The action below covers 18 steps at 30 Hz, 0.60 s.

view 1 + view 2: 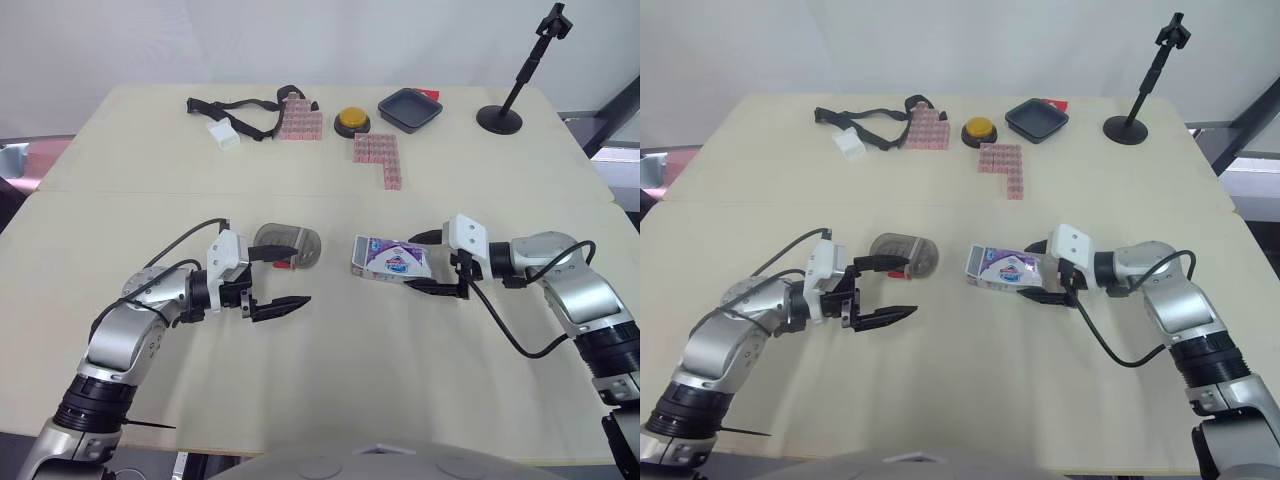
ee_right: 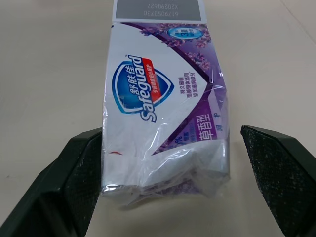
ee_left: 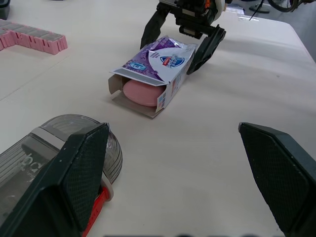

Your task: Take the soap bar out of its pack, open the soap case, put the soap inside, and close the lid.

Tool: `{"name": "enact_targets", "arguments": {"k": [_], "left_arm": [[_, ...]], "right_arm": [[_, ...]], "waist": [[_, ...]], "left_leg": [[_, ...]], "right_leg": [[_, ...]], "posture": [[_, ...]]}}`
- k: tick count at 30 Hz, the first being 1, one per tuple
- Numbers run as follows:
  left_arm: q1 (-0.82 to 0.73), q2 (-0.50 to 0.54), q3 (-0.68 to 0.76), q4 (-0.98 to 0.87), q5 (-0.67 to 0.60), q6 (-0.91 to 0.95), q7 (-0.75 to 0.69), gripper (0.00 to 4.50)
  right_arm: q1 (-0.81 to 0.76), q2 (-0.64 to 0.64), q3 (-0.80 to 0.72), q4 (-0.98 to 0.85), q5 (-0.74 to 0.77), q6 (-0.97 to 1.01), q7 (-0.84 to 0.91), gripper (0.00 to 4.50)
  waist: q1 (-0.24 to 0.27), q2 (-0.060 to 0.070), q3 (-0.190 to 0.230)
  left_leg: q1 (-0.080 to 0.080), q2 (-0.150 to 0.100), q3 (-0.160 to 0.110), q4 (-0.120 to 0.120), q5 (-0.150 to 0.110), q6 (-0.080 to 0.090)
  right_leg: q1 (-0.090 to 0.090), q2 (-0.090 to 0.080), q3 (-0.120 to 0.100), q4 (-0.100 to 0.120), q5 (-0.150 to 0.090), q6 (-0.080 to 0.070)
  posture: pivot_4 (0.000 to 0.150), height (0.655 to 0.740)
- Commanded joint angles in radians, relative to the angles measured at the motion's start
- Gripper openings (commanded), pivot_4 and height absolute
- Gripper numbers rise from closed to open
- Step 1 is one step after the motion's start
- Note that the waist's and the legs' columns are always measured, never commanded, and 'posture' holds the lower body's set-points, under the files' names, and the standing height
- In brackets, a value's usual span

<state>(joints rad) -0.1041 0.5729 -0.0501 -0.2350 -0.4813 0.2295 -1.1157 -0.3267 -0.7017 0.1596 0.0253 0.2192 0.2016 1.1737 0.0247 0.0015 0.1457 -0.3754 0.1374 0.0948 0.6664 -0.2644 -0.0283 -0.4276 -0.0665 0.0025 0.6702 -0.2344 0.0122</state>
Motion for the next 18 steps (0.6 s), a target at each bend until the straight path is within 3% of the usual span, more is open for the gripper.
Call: {"name": "enact_targets", "arguments": {"k": [1, 7, 18], "left_arm": [[0.013, 0.002, 0.016, -0.037, -0.018, -0.007, 0.006, 4.50], [0.011, 0.001, 0.016, -0.035, -0.016, -0.007, 0.011, 4.50], [0.015, -0.010, 0.011, -0.031, -0.009, -0.016, 0.025, 4.50]], "right_arm": [[0.007, -0.011, -0.008, -0.011, 0.004, -0.007, 0.009, 3.68], [0.005, 0.002, -0.009, -0.015, -0.002, -0.013, -0.005, 1.69], [0.011, -0.017, -0.008, -0.016, -0.015, -0.040, 0.010, 1.69]], "waist": [[0.000, 0.000, 0.000], [-0.001, 0.000, 0.000], [-0.001, 0.000, -0.001]], "left_leg": [[0.000, 0.000, 0.000, 0.000, 0.000, 0.000], [0.001, 0.000, 0.000, 0.000, 0.000, 0.000], [0.001, 0.000, 0.000, 0.000, 0.000, 0.000]], "right_leg": [[0.000, 0.000, 0.000, 0.000, 0.000, 0.000], [0.000, 0.000, 0.000, 0.000, 0.000, 0.000], [0.000, 0.000, 0.000, 0.001, 0.000, 0.000]], "posture": [[0.150, 0.7338], [0.150, 0.7338], [0.150, 0.7338]]}}
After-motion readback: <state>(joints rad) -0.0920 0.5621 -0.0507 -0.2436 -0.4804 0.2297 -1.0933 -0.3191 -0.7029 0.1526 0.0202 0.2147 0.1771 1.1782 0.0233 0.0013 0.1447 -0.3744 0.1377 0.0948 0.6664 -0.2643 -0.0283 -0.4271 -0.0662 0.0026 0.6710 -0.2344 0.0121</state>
